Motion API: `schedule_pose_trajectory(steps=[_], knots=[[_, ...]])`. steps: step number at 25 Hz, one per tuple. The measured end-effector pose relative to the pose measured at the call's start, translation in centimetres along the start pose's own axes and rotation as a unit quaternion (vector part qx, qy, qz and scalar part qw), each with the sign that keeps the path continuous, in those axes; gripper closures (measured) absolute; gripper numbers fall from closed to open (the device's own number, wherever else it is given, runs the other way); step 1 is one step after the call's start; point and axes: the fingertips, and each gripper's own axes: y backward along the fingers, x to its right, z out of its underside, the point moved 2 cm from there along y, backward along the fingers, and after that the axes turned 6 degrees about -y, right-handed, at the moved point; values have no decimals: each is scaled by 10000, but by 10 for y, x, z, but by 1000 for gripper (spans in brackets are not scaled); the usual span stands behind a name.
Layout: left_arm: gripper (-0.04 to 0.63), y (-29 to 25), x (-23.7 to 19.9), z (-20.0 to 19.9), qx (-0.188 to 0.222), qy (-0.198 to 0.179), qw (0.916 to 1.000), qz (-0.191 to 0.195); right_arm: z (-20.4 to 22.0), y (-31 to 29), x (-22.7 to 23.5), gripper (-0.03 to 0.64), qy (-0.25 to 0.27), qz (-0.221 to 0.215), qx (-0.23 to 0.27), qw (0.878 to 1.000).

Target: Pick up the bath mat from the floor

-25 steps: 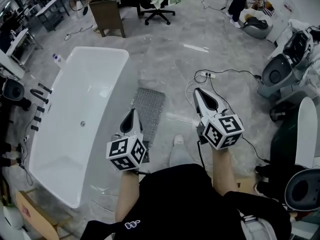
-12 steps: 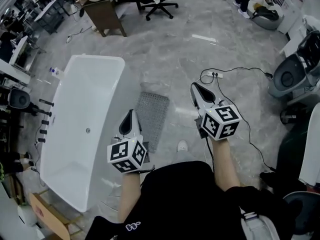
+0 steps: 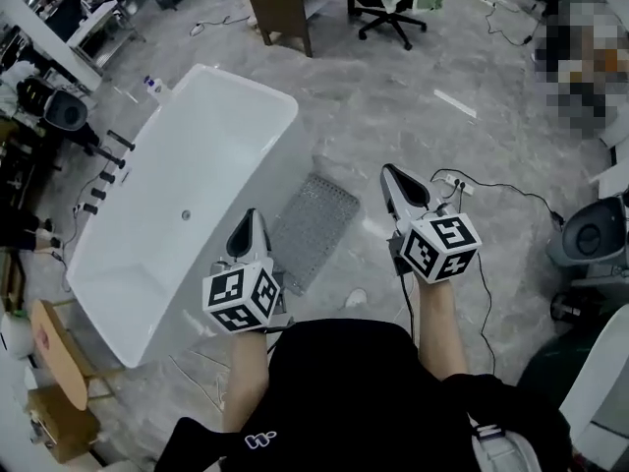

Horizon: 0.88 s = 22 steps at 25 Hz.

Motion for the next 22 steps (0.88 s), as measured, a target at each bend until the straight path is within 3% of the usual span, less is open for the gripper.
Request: schedule_pose_trajectory(steps=[6,12,22], knots=[[589,19,-55,8,151,387,9963,-756,7,-57,-44,611,279,-720,-284,9966],[590,53,-129,-7,477,676,9841,-1570,-9,-119,-133,611,775,-1644,-349,9827],[590,93,-210,-3,606,929,9745,-1953,24,-167,-239,611,1083,-2269,-655,9656]])
